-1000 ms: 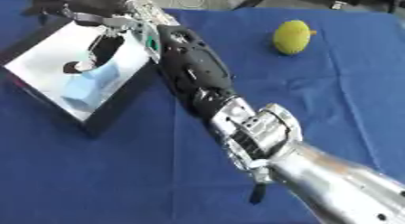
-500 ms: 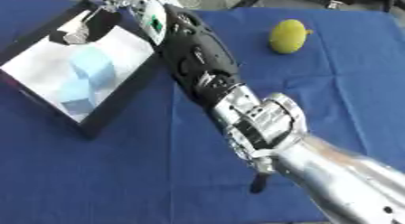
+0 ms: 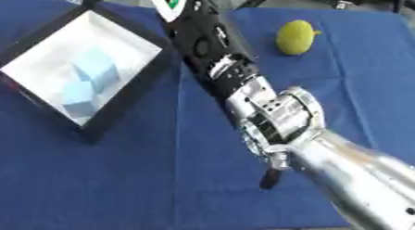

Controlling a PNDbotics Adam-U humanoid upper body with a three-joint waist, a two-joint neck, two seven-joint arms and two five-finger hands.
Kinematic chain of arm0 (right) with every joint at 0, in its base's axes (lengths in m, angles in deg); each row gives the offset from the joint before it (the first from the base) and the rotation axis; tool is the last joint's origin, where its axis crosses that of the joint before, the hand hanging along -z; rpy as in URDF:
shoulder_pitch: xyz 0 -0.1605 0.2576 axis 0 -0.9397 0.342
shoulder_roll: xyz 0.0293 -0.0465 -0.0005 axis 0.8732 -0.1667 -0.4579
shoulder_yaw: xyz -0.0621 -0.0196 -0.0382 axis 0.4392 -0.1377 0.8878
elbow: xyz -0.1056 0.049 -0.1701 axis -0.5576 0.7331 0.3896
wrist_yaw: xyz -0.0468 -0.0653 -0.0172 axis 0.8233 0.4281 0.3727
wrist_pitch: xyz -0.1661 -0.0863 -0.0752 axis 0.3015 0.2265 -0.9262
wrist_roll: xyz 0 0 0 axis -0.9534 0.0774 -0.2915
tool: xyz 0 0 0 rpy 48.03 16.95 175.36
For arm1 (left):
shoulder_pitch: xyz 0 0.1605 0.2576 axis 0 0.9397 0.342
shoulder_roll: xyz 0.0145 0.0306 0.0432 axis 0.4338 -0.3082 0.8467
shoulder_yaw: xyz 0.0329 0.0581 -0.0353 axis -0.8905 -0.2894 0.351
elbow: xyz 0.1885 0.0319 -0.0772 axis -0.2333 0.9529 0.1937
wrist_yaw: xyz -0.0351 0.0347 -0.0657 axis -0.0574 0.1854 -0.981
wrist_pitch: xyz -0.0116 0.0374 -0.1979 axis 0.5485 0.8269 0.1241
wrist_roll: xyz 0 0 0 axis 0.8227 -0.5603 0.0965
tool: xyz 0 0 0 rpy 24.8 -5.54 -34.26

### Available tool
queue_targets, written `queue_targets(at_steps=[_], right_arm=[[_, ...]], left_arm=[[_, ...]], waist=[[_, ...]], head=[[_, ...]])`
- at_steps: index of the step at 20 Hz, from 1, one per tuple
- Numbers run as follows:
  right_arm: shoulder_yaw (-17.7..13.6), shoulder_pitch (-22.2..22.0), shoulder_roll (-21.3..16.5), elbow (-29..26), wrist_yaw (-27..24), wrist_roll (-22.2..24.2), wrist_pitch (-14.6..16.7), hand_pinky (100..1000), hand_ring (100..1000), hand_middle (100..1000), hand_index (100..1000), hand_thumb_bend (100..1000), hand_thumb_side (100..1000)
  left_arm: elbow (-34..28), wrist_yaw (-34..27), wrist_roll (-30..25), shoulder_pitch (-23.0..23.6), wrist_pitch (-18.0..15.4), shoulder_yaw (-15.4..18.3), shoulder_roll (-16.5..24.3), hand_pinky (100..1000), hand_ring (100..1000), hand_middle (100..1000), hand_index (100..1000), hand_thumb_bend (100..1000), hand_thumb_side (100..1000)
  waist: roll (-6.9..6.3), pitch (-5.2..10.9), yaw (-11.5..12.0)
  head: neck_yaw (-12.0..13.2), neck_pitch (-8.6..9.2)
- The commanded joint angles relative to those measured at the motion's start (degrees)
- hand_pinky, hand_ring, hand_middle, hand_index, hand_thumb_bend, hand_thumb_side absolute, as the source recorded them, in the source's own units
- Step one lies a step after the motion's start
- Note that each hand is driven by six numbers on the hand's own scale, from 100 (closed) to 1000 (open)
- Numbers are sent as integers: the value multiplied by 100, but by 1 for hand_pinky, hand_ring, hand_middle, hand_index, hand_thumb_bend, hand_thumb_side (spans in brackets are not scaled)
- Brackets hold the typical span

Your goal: Pick up objects on the table and place them in the box.

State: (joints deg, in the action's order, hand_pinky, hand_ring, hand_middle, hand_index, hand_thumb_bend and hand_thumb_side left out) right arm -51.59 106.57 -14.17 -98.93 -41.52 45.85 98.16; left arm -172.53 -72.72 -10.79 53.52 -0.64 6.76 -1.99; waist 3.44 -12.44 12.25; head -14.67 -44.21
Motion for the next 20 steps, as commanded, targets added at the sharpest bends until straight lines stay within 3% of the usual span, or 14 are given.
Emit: queue_targets(at_steps=[1, 3, 4, 8, 11, 14, 20], right_arm=[[-78, 252, -598, -342, -863, 125, -369, 1000, 963, 717, 981, 216, 239], [-69, 274, -994, -431, -1436, 278, -546, 1000, 949, 708, 970, 171, 100], [-53, 263, -1182, -464, -1729, 387, -628, 1000, 940, 700, 952, 100, 100], [64, 66, -2112, -522, -2868, 963, -867, 1000, 935, 681, 912, 100, 100], [127, -261, -2856, -568, -3407, 1241, -892, 1000, 935, 702, 899, 100, 100], [183, -720, -3529, -569, -3577, 1414, -674, 1000, 944, 771, 956, 100, 100], [68, -1661, -4494, -479, -3476, 1609, 230, 1000, 944, 784, 962, 100, 100]], left_arm=[[-65, 13, -47, 6, 1, 32, 227, 700, 1000, 892, 756, 100, 625], [-62, 33, -84, 30, 19, 26, 230, 697, 1000, 891, 753, 100, 625], [-60, 41, -109, 37, 32, 20, 229, 696, 1000, 890, 752, 100, 625], [-22, 82, -264, 83, 41, -40, 283, 691, 1000, 887, 750, 100, 622], [17, 85, -342, 90, 10, -49, 321, 689, 1000, 887, 749, 100, 623], [29, 90, -378, 91, 11, -45, 327, 689, 1000, 881, 740, 100, 621], [57, 105, -473, 99, -31, -54, 343, 683, 1000, 876, 736, 100, 620]], waist=[[-68, 99, -53], [-54, 105, -131], [-48, 107, -168], [-28, 110, -353], [-10, 105, -478], [-5, 96, -557], [-15, 34, -608]], head=[[121, 9], [227, 9], [274, 9], [531, 9], [677, 9], [821, 9], [1020, 9]])
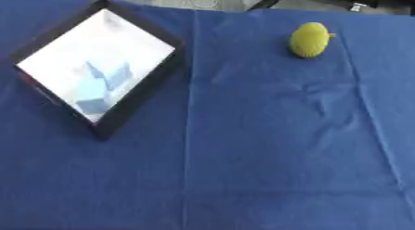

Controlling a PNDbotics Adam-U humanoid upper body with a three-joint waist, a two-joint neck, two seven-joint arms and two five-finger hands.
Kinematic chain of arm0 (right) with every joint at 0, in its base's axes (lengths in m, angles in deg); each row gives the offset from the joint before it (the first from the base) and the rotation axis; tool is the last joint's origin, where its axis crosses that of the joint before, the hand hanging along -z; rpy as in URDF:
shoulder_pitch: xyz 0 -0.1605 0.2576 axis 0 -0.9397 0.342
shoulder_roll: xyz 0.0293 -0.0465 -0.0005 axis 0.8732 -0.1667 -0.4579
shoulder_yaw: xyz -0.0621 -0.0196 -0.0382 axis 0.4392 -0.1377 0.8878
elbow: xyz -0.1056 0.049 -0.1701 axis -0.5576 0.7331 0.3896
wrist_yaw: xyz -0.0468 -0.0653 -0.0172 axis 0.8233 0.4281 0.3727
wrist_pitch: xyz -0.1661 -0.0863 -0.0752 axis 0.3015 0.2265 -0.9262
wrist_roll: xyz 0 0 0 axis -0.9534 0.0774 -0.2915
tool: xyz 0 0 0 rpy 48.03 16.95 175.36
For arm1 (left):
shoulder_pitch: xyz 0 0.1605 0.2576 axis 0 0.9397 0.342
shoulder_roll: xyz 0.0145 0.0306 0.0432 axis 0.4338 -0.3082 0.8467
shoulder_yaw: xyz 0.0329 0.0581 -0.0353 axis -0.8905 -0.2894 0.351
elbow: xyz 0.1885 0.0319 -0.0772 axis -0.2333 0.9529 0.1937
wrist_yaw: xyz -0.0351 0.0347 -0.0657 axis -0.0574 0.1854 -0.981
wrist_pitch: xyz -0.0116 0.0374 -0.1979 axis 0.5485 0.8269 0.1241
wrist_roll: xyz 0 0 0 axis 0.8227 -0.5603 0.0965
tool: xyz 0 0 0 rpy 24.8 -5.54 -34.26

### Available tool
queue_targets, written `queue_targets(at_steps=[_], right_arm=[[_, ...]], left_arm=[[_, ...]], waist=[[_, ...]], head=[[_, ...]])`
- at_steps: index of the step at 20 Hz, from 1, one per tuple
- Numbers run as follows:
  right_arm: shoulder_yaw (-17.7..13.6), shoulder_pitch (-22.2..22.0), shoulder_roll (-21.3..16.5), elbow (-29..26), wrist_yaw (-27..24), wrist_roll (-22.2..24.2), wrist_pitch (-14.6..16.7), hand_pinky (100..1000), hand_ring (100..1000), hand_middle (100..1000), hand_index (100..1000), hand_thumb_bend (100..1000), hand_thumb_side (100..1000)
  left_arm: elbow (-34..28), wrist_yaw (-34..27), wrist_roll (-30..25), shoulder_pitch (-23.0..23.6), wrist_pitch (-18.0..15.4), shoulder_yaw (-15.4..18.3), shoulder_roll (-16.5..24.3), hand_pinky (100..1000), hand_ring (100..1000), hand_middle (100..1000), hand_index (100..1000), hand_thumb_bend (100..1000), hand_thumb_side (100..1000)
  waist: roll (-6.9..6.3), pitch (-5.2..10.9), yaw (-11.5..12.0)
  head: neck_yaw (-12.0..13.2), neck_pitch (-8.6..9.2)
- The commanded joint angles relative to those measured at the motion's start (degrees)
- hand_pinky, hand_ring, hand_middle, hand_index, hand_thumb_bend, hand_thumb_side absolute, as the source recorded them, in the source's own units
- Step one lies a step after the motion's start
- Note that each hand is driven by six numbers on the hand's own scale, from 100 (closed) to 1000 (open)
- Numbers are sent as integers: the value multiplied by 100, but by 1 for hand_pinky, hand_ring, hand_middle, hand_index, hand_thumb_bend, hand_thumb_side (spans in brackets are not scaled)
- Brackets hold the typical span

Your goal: Pick up objects on the table and place them in the box.

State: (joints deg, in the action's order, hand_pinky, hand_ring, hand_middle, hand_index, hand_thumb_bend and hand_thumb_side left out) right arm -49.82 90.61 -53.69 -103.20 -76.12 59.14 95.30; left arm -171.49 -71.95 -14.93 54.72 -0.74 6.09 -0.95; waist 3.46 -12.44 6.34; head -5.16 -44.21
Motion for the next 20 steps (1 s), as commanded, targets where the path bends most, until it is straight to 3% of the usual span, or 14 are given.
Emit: queue_targets(at_steps=[1, 3, 6, 7, 8, 11, 14, 17, 20], right_arm=[[-178, -207, -681, -12, -14, 231, 602, 1000, 944, 787, 963, 100, 100], [-257, -455, -903, 66, 22, 141, 814, 1000, 943, 792, 963, 100, 104], [-292, -811, -1214, 194, 124, 244, 1435, 1000, 949, 810, 962, 201, 208], [-278, -876, -1286, 170, 172, 322, 1521, 1000, 957, 828, 965, 280, 297], [-254, -938, -1352, 91, 227, 415, 1563, 1000, 958, 830, 965, 285, 306], [-128, -1070, -1480, -205, 373, 730, 1599, 996, 964, 843, 957, 365, 469], [-21, -1064, -1482, -274, 573, 984, 1603, 993, 964, 839, 937, 411, 548], [30, -920, -1387, -116, 822, 1148, 1604, 991, 963, 833, 932, 333, 641], [63, -639, -1200, 191, 1179, 1206, 1604, 992, 965, 836, 931, 337, 675]], left_arm=[[-42, 34, -83, -23, -22, 12, 234, 683, 1000, 876, 735, 100, 620], [-37, 42, -124, -40, -14, 11, 221, 683, 1000, 877, 735, 100, 620], [-30, 58, -187, -61, 11, 8, 217, 681, 1000, 877, 735, 100, 620], [-29, 59, -207, -74, 18, 4, 218, 680, 1000, 878, 734, 100, 620], [-31, 57, -227, -89, 22, -3, 217, 680, 1000, 878, 734, 100, 620], [-35, 56, -290, -110, 28, -22, 222, 678, 1000, 878, 733, 100, 619], [-31, 62, -360, -121, 38, -47, 226, 677, 1000, 880, 731, 100, 618], [-18, 63, -409, -122, 36, -58, 230, 676, 1000, 895, 729, 100, 618], [-9, 64, -461, -131, 53, -80, 219, 675, 1000, 902, 727, 100, 617]], waist=[[-12, 16, -26], [0, -17, -32], [17, -67, -33], [22, -77, -27], [24, -84, -19], [34, -91, 1], [38, -81, 19], [35, -70, 27], [30, -64, 25]], head=[[73, 9], [70, 9], [70, 9], [75, 9], [78, 9], [84, 9], [49, 9], [31, 9], [-7, 9]])
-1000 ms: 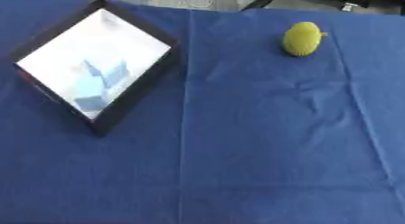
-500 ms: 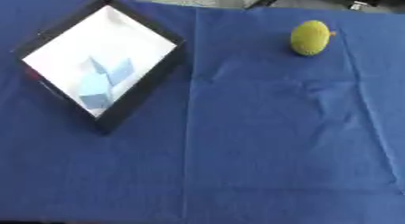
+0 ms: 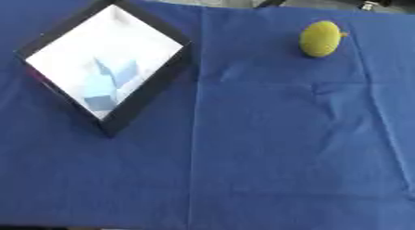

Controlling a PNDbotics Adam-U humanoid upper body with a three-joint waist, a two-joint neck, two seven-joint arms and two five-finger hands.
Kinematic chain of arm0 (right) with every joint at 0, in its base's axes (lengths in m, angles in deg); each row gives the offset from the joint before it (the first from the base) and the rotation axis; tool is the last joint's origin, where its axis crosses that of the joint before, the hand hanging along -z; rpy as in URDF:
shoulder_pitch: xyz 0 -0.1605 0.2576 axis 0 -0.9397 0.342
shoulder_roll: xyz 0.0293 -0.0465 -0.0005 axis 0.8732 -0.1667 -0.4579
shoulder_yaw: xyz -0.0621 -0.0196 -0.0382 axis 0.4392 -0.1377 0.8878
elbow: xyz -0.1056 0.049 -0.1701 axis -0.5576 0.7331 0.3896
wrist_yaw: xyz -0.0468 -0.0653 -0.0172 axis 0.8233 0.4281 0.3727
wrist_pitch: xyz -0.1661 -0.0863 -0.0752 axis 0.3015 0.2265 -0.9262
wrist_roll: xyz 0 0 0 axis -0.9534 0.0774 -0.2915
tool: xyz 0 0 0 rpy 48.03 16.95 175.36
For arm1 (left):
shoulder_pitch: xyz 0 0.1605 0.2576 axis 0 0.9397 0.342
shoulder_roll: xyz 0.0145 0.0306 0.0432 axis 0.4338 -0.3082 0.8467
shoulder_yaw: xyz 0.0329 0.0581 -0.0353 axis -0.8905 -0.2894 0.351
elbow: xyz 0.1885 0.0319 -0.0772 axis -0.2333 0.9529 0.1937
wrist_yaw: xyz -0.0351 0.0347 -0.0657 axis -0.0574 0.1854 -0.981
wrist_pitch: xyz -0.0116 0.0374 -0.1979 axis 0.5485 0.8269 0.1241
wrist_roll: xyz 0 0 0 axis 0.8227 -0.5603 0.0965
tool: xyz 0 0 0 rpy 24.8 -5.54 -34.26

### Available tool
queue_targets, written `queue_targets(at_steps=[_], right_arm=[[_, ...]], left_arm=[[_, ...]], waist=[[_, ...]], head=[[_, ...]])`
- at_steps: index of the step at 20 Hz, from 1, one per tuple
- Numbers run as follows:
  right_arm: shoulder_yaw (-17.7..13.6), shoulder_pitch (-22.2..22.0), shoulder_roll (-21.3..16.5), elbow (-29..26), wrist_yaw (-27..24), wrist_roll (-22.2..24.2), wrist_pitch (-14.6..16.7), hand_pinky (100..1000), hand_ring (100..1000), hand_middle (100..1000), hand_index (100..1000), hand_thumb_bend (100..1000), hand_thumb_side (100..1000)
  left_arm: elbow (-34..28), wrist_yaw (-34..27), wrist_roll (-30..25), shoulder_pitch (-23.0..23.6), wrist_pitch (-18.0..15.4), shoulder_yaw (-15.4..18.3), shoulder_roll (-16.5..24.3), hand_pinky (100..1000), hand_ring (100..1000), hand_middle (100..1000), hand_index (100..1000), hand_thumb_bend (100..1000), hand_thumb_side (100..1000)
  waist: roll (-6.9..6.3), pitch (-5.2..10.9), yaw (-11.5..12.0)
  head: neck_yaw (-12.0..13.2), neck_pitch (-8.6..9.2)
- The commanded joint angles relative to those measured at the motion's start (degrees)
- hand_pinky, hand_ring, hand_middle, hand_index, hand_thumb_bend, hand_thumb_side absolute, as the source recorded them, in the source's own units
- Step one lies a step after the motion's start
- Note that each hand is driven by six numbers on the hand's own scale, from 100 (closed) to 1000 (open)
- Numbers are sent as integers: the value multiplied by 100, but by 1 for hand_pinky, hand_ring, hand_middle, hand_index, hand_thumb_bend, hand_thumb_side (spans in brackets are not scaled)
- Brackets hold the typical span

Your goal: Pick up objects on the table and place them in the box.

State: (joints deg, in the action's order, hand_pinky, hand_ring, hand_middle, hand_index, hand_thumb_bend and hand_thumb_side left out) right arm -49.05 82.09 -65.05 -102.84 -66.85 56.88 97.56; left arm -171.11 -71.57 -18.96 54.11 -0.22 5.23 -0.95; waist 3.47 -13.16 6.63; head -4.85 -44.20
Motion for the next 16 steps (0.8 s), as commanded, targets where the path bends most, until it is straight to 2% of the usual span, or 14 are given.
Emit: queue_targets(at_steps=[1, 10, 16], right_arm=[[-4, 309, 7, 255, 371, 1434, 1378, 993, 966, 836, 931, 338, 679], [-10, 1124, 769, 1040, 1192, 1410, 1378, 1000, 967, 840, 934, 295, 627], [50, 1504, 1289, 1296, 1654, 1333, 1378, 1000, 970, 847, 933, 290, 649]], left_arm=[[-44, 27, -73, -72, 5, 1, 216, 675, 1000, 905, 726, 100, 617], [-22, 12, -178, -94, 10, -42, 171, 675, 1000, 909, 724, 100, 615], [-18, -7, -227, -118, 29, -76, 130, 675, 1000, 912, 724, 100, 614]], waist=[[25, 10, -6], [-34, 8, -1], [-77, 5, 41]], head=[[-52, 9], [-198, 9], [-289, 9]])
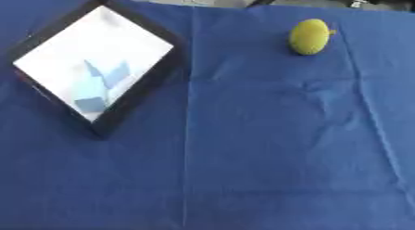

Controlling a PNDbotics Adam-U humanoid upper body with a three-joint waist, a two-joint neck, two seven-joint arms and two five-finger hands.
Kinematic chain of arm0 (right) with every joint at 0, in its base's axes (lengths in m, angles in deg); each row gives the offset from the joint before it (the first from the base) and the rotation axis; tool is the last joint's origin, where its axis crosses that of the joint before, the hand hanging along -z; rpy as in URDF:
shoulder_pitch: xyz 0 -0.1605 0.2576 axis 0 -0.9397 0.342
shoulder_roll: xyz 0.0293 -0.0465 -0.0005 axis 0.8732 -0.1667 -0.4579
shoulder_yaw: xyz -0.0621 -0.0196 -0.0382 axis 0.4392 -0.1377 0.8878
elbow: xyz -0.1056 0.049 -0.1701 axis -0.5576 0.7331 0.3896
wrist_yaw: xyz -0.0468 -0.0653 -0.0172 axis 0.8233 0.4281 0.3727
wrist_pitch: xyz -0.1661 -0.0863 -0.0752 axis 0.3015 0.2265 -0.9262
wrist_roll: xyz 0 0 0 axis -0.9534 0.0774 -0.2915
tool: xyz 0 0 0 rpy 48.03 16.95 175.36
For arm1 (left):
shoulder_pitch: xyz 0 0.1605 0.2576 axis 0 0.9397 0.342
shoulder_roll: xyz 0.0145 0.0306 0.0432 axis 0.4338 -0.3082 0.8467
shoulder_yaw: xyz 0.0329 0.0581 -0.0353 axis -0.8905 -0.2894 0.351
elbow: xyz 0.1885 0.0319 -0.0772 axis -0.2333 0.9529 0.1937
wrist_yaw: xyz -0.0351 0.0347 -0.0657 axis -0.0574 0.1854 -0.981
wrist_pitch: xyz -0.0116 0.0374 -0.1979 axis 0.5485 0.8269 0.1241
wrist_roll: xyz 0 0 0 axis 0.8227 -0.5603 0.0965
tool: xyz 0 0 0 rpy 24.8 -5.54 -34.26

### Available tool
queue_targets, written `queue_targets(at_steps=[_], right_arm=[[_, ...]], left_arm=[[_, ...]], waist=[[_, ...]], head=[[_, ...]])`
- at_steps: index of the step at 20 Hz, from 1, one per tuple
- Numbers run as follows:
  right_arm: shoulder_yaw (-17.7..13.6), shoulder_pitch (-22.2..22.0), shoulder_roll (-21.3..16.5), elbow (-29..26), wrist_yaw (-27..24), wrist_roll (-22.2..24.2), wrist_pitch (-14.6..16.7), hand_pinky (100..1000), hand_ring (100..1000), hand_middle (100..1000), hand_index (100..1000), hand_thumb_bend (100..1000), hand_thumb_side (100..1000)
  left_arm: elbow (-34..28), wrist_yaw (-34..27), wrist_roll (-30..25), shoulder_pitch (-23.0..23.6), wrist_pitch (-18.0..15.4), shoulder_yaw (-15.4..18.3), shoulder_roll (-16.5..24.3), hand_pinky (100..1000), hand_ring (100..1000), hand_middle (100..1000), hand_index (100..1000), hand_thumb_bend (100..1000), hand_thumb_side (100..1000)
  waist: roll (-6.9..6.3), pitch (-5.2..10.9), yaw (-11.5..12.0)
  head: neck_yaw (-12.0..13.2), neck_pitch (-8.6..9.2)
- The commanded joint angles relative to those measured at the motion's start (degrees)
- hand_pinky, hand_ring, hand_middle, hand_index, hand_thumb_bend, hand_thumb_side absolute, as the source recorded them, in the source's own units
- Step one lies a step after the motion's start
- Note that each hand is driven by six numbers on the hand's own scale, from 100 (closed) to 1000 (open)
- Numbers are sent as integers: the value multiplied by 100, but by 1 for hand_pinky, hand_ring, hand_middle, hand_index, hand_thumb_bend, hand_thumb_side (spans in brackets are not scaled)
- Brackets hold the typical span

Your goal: Pick up objects on the table and place them in the box.

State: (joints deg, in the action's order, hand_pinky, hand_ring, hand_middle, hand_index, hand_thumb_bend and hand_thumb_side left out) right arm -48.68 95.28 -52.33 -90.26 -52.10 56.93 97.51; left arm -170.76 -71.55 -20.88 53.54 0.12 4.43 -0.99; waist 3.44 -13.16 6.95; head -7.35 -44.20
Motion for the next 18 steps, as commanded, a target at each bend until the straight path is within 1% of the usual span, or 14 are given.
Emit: queue_targets(at_steps=[1, 3, 5, 7, 8, 9, 13, 15, 16, 18], right_arm=[[31, 225, 77, 62, 252, 1311, 1382, 1000, 970, 848, 933, 289, 659], [81, 294, 184, 109, 416, 1293, 1382, 1000, 972, 854, 933, 297, 685], [149, 322, 242, 143, 625, 1281, 1382, 1000, 977, 869, 938, 304, 687], [214, 313, 252, 147, 880, 1232, 1382, 1000, 974, 862, 930, 306, 688], [232, 301, 240, 148, 1015, 1173, 1382, 997, 964, 832, 910, 297, 685], [242, 286, 227, 154, 1172, 1074, 1382, 996, 964, 832, 910, 298, 685], [301, 221, 205, 271, 1858, 466, 1382, 985, 963, 845, 919, 296, 685], [369, 179, 199, 348, 2236, 109, 1382, 986, 966, 853, 924, 312, 690], [406, 154, 193, 378, 2421, -74, 1382, 990, 969, 860, 930, 339, 700], [478, 84, 159, 443, 2816, -459, 1382, 995, 968, 859, 932, 362, 707]], left_arm=[[-51, -10, -39, -59, -7, 2, 133, 674, 1000, 912, 724, 100, 614], [-50, -13, -51, -63, -1, -5, 121, 675, 1000, 913, 724, 100, 615], [-49, -9, -66, -64, 6, -13, 117, 674, 1000, 913, 722, 100, 615], [-44, -1, -77, -56, 2, -14, 124, 674, 1000, 913, 722, 100, 614], [-40, 3, -79, -51, -2, -12, 127, 674, 1000, 914, 722, 100, 615], [-33, 7, -81, -48, -5, -10, 127, 674, 1000, 914, 722, 100, 615], [-14, 35, -118, -66, 23, -33, 122, 673, 1000, 914, 718, 100, 618], [-8, 47, -146, -82, 38, -49, 125, 673, 1000, 914, 717, 100, 617], [-7, 49, -154, -86, 41, -52, 125, 674, 1000, 914, 715, 100, 616], [-4, 50, -161, -76, 38, -52, 131, 674, 1000, 915, 715, 100, 616]], waist=[[-78, 3, 13], [-82, 0, 19], [-82, -6, 24], [-80, -13, 27], [-79, -17, 24], [-80, -20, 21], [-82, -24, -2], [-80, -20, -7], [-80, -19, -8], [-81, -15, -11]], head=[[-39, 9], [-46, 9], [-55, 9], [-69, 9], [-68, 9], [-65, 9], [-17, 9], [-21, 9], [-22, 9], [-19, 9]])
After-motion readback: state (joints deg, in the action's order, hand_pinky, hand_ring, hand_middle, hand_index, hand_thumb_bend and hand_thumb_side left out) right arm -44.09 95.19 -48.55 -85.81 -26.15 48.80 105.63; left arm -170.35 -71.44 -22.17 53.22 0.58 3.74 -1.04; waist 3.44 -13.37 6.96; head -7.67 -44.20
